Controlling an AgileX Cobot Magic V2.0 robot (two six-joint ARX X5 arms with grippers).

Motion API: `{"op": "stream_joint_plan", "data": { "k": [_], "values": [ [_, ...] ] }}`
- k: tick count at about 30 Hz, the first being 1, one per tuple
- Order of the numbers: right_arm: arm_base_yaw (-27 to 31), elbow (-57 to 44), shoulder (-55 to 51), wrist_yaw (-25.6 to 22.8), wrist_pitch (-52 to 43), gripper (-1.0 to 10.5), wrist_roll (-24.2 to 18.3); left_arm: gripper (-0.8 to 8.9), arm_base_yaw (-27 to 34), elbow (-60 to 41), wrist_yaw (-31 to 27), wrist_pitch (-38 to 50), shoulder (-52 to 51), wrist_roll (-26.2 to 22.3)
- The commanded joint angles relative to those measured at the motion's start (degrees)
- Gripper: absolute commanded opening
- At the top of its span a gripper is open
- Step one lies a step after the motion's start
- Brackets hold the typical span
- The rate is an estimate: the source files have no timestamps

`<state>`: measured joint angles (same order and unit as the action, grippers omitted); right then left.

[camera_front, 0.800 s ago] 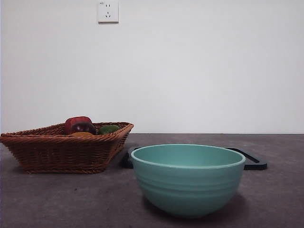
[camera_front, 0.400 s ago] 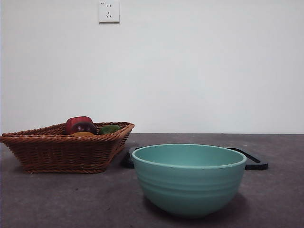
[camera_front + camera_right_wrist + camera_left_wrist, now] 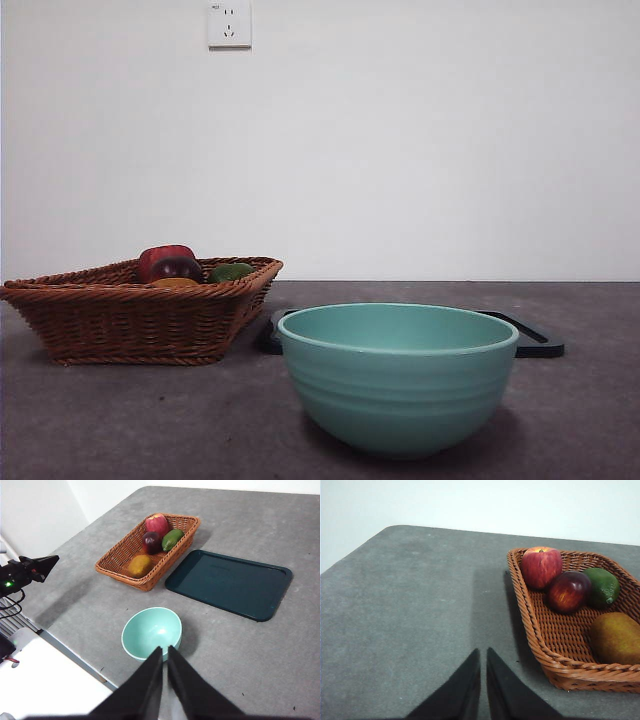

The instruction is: Pick up the wifruite, put it on the bowl, pick up the plate, put it on desk

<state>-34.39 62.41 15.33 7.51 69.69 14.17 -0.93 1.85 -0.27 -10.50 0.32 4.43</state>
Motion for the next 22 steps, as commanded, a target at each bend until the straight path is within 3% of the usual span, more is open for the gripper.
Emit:
{"op": "stream_joint_plan", "data": {
  "k": [1, 4, 7, 11, 18, 22],
  "values": [
    [0.39, 0.26, -0.11, -0.02, -0.63, 0.1, 0.17, 0.19, -0.09, -1.18, -0.22, -0.37, -0.13, 0.39],
    [4.02, -0.22, -0.11, -0.02, -0.7, 0.1, 0.0, 0.19, -0.09, -1.18, -0.22, -0.37, -0.13, 0.39],
    [8.09, -2.89, -0.42, -3.52, -4.04, 0.1, -7.74, 0.19, -0.11, -1.18, -0.2, -0.37, -0.13, 0.39],
    [13.64, -12.44, -2.64, -8.55, -18.86, 0.1, -13.73, 0.19, -0.09, -1.18, -0.22, -0.37, -0.13, 0.39],
    [25.07, -34.4, -8.17, -9.05, -45.64, 0.1, -14.67, 0.19, -0.09, -1.18, -0.2, -0.37, -0.13, 0.37],
    [27.23, -42.42, -10.93, -9.18, -52.33, 0.1, -14.84, 0.19, -0.09, -1.18, -0.2, -0.39, -0.13, 0.37]
  ]
}}
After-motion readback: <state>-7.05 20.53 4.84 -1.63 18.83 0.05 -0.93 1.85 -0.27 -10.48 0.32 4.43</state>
